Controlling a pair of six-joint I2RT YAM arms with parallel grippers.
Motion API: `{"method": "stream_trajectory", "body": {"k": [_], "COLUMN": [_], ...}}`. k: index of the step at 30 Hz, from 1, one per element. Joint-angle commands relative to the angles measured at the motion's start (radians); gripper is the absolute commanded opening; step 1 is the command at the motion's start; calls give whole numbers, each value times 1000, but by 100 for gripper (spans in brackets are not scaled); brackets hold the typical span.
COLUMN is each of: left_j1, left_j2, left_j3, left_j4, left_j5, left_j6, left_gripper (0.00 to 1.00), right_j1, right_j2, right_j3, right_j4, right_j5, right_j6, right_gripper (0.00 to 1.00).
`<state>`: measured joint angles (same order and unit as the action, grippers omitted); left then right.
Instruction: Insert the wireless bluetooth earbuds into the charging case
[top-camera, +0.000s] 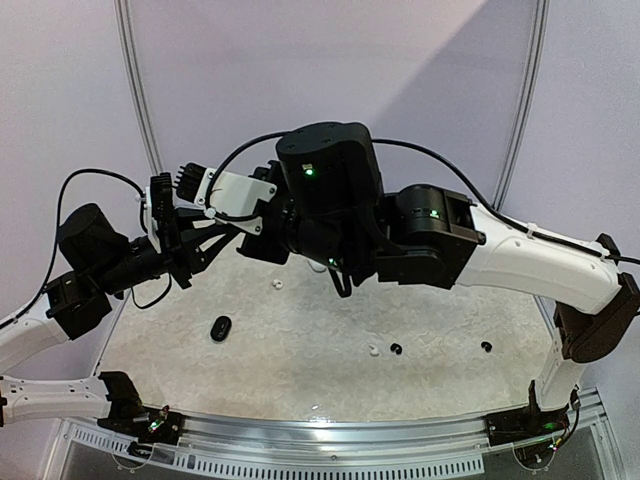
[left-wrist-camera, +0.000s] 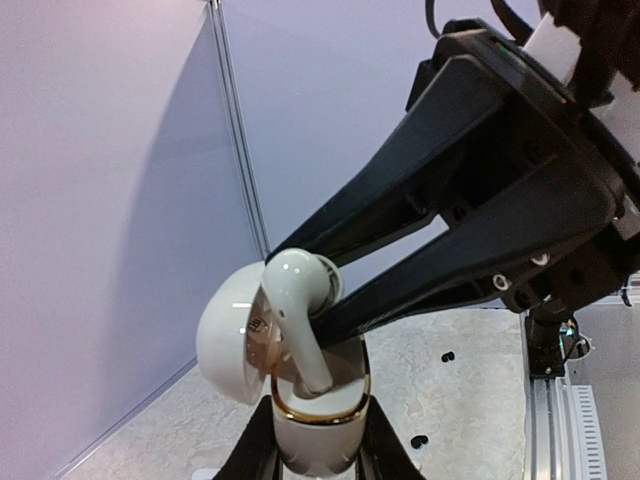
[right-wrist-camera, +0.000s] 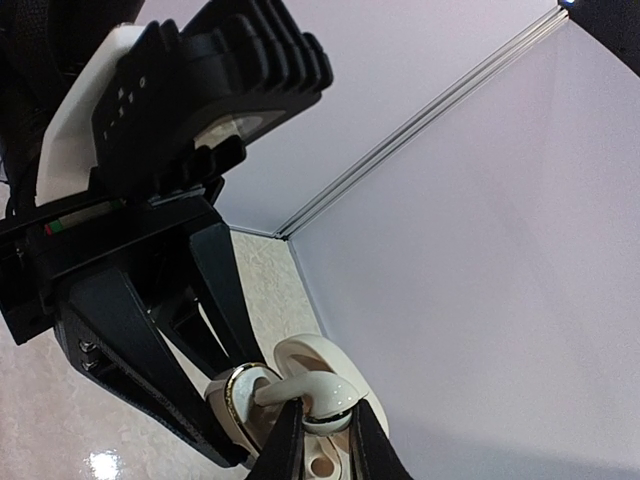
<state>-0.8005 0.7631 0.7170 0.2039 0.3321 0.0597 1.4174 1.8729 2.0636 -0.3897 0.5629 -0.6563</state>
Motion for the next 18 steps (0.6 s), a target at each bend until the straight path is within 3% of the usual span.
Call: {"method": "stream_trajectory", "body": {"k": [1, 15, 18], "left_j1": [-14, -14, -14], "left_j2": [-4, -8, -8], "left_j3": [22, 25, 25], "left_j4": [35, 27, 26], "left_j5": [15, 6, 5], "left_j6": [1, 3, 4], "left_gripper": [0, 0, 0], "right_j1": [-5, -7, -6], "right_j2": [41, 43, 41], "right_j3": [-6, -6, -6], "right_j4": [-29, -89, -101], "right_j5": [-11, -3, -3], "right_j6": [6, 17, 21], "right_gripper": [0, 0, 8]}}
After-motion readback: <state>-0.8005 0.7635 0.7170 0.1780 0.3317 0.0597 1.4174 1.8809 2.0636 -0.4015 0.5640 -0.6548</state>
